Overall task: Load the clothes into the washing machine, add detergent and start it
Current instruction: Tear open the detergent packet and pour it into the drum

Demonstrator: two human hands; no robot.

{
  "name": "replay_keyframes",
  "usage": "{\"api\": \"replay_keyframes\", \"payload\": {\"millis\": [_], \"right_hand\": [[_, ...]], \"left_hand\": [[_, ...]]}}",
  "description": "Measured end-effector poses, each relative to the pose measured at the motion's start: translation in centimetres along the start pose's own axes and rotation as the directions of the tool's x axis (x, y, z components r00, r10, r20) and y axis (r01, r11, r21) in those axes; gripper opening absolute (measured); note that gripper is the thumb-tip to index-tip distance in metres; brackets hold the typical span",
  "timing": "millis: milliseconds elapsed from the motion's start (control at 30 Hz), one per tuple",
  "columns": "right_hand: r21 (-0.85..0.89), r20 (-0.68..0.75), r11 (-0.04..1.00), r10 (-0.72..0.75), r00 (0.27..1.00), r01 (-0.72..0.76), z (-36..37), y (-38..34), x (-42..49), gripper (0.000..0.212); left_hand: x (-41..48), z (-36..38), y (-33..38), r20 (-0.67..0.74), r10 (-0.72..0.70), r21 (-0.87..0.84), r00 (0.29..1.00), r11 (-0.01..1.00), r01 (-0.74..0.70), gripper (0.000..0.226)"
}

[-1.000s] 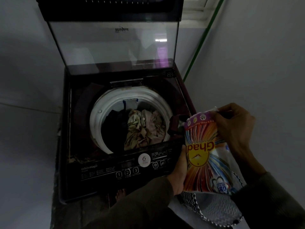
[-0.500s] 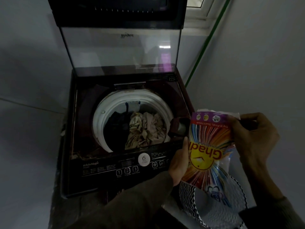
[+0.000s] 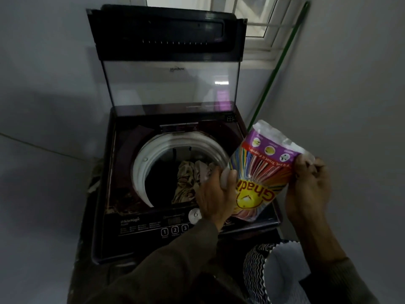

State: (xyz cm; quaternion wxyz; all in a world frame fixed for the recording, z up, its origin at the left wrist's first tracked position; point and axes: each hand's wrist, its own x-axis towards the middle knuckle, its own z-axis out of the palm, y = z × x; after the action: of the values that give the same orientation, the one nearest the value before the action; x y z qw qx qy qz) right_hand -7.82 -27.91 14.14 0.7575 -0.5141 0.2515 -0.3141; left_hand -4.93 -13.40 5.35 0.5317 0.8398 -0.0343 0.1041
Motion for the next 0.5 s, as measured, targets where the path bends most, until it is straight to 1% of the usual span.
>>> {"api": "replay_keyframes", "payload": {"millis": [67,100,167,200,233,300,400,500], "right_hand": [[0.074,0.074,0.994,0.079,0.994,-0.085,1.3,0.3,-1.0,0.01],[0.101,0.113,0.987,0.113,0.987,-0.125,2.0,0.5,-1.4,0.012],[0.129,0.174,0.972,0.174,0.969,-0.198,3.2,0.9,-2.1,0.042],[0.133,0.198,0.964,0.201,0.959,-0.229,4.0,1.1,-2.5,0.049],[0.124,0.227,0.96,0.218,0.949,-0.25,5.0,1.3,-3.0,0.048],[0.116,0.294,0.952,0.238,0.926,-0.282,7.0,1.9,-4.3,0.037],[0.153,0.36,0.948,0.208,0.91,-0.277,9.6,2.7,-5.6,0.034],[0.13,0.456,0.937,0.232,0.859,-0.323,13.0,3.6,-7.9,0.03]], "left_hand": [[0.6,-1.6,-0.5,-0.091,0.069,0.062,0.993,0.996,-0.064,0.058],[0.8,-2.4,-0.9,-0.13,0.092,0.08,0.987,0.993,-0.082,0.063],[1.2,-4.1,-1.7,-0.173,0.117,0.091,0.978,0.991,-0.102,0.072],[1.4,-4.9,-2.4,-0.196,0.124,0.089,0.973,0.99,-0.109,0.075],[1.5,-5.8,-2.9,-0.226,0.136,0.088,0.965,0.989,-0.119,0.075],[1.5,-7.7,-4.0,-0.311,0.159,0.109,0.937,0.985,-0.131,0.073],[1.4,-9.5,-5.0,-0.388,0.174,0.114,0.905,0.984,-0.14,0.066],[1.2,-12.0,-6.7,-0.434,0.103,0.028,0.895,0.995,-0.1,0.071]]}}
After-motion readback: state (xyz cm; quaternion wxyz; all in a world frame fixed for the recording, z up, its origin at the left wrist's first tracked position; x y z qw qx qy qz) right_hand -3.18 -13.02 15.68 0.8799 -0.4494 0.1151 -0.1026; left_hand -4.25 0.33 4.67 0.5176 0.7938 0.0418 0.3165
